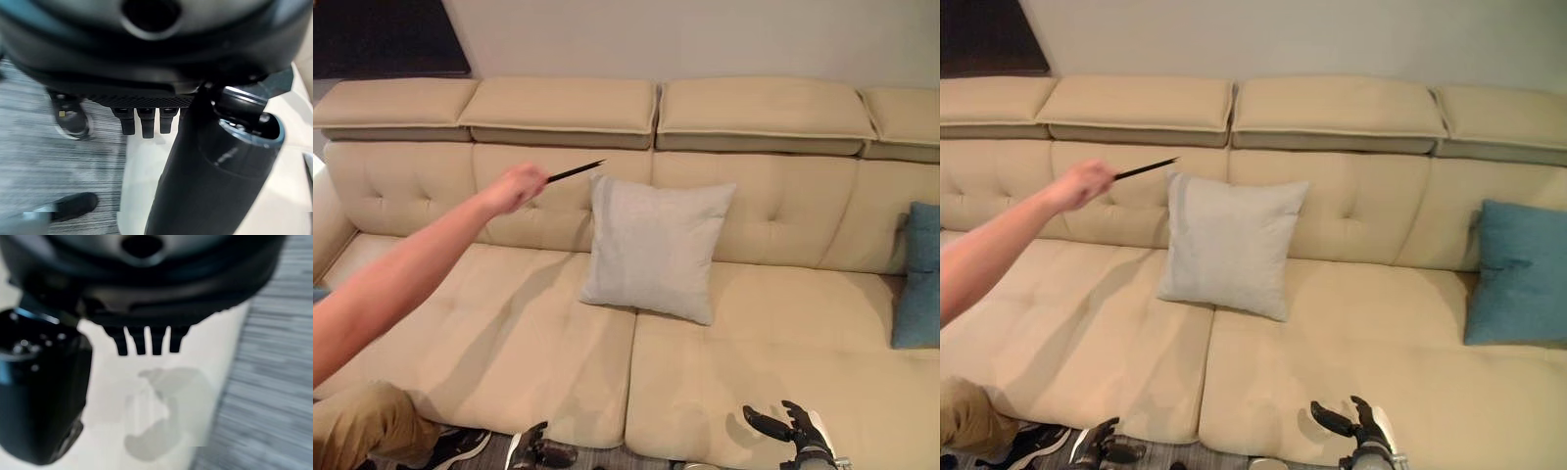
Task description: Pick up all the scattered cushions and arrange them neatly on the sofa.
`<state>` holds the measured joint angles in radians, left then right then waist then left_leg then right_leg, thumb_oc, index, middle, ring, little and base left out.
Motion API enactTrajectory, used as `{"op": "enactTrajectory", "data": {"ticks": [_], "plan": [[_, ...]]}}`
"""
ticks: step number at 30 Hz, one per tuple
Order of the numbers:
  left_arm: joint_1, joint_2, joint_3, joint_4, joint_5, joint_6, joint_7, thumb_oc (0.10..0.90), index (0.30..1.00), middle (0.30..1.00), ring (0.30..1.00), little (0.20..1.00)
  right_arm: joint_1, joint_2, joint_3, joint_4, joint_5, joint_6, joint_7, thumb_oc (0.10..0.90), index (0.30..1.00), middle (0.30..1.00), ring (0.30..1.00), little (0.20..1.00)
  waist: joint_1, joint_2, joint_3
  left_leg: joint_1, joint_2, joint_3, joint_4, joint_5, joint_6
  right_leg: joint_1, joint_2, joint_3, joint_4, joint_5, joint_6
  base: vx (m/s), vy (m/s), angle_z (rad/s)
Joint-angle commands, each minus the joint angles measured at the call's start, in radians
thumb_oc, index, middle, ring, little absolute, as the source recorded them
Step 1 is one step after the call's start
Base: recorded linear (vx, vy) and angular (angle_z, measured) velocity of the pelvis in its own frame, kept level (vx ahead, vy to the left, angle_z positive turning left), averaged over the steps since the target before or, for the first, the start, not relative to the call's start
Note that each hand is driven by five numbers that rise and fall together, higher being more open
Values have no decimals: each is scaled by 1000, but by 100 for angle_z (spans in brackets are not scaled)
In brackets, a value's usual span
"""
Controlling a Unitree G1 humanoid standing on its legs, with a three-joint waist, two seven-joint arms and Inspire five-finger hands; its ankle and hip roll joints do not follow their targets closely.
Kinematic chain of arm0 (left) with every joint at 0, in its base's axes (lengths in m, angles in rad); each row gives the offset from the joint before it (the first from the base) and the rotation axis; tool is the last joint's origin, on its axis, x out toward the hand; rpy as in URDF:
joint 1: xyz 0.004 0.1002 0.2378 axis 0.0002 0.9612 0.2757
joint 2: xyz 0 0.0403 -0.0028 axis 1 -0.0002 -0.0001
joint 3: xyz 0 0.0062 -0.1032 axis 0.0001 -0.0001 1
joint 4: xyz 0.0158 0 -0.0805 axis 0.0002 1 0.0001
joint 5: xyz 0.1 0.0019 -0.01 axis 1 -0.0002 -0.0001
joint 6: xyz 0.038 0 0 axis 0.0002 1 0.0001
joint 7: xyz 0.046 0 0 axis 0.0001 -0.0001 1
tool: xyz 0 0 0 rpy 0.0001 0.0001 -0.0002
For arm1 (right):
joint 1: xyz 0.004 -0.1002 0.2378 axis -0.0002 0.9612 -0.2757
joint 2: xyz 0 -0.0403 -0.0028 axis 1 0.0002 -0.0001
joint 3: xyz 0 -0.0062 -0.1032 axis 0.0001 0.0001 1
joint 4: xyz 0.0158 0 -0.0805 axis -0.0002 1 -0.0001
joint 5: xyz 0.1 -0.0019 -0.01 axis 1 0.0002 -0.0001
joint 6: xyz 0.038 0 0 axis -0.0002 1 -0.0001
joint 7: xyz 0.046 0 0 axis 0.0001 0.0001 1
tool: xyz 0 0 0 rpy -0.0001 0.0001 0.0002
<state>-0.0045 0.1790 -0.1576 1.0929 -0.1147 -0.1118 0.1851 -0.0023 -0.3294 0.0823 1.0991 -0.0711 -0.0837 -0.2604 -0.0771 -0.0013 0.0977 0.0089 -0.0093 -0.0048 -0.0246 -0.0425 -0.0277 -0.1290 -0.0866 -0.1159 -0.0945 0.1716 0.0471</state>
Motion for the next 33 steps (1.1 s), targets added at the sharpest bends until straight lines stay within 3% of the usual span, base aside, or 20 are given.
{"op": "enactTrajectory", "data": {"ticks": [1,8,9,12,15,16,22,33], "plan": [[0,51,14,-7,40,-37,19,800,900,900,900,900,-76,-19,41,-26,-2,-25,-23,800,900,900,900,900,27,-42,0,-9,-71,-44,51,-114,31,-93,49,14,59,-60,77,-202,150,-19],[-19,69,10,27,57,-32,18,800,900,900,900,900,-102,4,74,-13,-17,-11,-12,800,900,900,900,900,37,-51,42,-33,-72,-32,36,-70,57,-155,27,40,186,-88,109,-207,101,-29],[-24,75,7,33,65,-30,19,800,900,900,900,900,-96,7,77,-1,-17,-13,-12,800,900,900,900,900,42,-41,46,-44,-66,-27,35,-59,64,-134,26,56,250,-131,96,-185,61,-12],[-24,77,8,47,67,-27,18,800,900,900,900,900,-88,16,68,27,-7,-14,-7,800,900,900,900,900,52,-30,26,-60,-57,-21,14,-33,66,-86,21,65,318,-182,74,-128,36,-1],[-20,76,9,54,70,-26,17,800,900,900,900,900,-80,26,60,45,3,-14,-4,800,900,900,900,900,64,-29,0,-73,-57,-15,2,-21,62,-33,16,76,305,-198,76,-55,-18,7],[-9,73,9,57,69,-23,17,800,900,900,900,900,-70,34,52,43,9,-10,-2,800,900,900,900,900,81,-37,-20,-78,-65,0,-13,-14,56,24,8,69,246,-205,79,-53,-45,3],[-10,60,20,92,66,-13,22,800,900,900,900,900,-79,41,56,55,24,-9,-3,800,900,900,900,900,76,-36,-51,-64,-53,13,-38,0,46,47,30,84,174,-218,75,-11,-75,-10],[-18,43,-5,104,67,-1,17,800,900,900,900,900,-60,45,68,111,25,1,2,800,900,900,900,900,64,-33,-63,-38,-41,-14,-61,21,32,78,49,67,157,-231,53,6,-52,7]]}}
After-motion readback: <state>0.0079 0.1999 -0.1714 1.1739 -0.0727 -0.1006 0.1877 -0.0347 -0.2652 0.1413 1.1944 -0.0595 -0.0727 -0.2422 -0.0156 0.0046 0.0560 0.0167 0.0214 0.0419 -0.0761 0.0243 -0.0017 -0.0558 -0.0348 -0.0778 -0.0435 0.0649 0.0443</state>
